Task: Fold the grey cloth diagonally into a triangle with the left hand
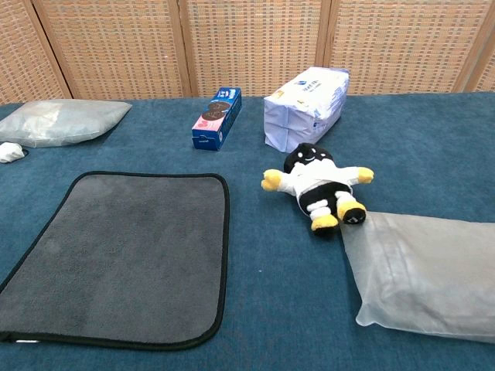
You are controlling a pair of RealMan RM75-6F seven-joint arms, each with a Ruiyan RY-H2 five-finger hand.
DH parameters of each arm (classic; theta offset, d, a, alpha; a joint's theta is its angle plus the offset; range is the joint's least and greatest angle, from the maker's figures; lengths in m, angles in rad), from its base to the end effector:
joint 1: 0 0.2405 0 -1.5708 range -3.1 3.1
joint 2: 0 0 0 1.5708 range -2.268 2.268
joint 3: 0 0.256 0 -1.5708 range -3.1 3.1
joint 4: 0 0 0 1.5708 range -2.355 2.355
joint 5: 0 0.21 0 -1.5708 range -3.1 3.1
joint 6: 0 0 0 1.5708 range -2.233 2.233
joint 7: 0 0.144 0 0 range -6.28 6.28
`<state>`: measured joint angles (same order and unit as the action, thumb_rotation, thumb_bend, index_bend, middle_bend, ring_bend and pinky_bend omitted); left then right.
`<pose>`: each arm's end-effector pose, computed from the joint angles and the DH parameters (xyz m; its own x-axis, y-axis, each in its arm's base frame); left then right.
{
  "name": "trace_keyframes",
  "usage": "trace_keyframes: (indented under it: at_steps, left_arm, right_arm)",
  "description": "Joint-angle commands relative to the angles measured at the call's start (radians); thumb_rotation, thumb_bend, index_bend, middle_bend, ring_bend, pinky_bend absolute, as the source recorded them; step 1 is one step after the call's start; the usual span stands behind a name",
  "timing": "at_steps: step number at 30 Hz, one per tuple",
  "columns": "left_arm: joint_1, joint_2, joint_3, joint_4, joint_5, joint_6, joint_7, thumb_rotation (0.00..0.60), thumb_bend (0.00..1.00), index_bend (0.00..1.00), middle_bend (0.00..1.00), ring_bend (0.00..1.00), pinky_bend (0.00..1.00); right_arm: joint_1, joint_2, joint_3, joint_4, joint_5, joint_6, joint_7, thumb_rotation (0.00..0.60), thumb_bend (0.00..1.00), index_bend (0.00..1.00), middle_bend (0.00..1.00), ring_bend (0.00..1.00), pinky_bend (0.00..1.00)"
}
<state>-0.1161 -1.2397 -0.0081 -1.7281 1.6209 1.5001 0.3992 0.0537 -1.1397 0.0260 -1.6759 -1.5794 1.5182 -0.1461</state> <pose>-0.2540 0.1758 0.1067 0.5453 -0.0256 0.8379 0.8238 -0.1682 -0.5413 -0.2910 -0.1652 0.1444 0.4558 -0.0003 0.8901 -0.8883 -0.0629 0.4549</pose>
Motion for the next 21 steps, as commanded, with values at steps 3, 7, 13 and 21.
trace_keyframes:
  at_steps: [3,7,13,21]
  left_arm:
    - [0.0,-0.002,-0.001,0.001,0.001,0.002,-0.001,0.6,0.23,0.0,0.0,0.0,0.0]
    - [-0.001,-0.002,-0.003,0.003,-0.004,0.0,-0.003,0.6,0.23,0.0,0.0,0.0,0.0]
    - [-0.003,-0.004,-0.002,0.005,-0.001,-0.003,-0.004,0.6,0.23,0.0,0.0,0.0,0.0]
    - [-0.005,-0.004,0.004,0.004,0.01,-0.003,-0.019,0.6,0.23,0.0,0.0,0.0,0.0]
  right_arm:
    - [-0.001,0.0,0.0,0.0,0.001,0.0,0.0,0.6,0.0,0.0,0.0,0.0,0.0]
    - [-0.002,0.001,-0.001,-0.001,0.001,-0.001,0.0,0.6,0.0,0.0,0.0,0.0,0.0]
    - [-0.001,0.001,0.0,-0.004,0.0,0.0,-0.001,0.6,0.0,0.0,0.0,0.0,0.0]
    - [-0.004,0.001,0.004,-0.005,0.007,0.003,-0.003,0.6,0.0,0.0,0.0,0.0,0.0]
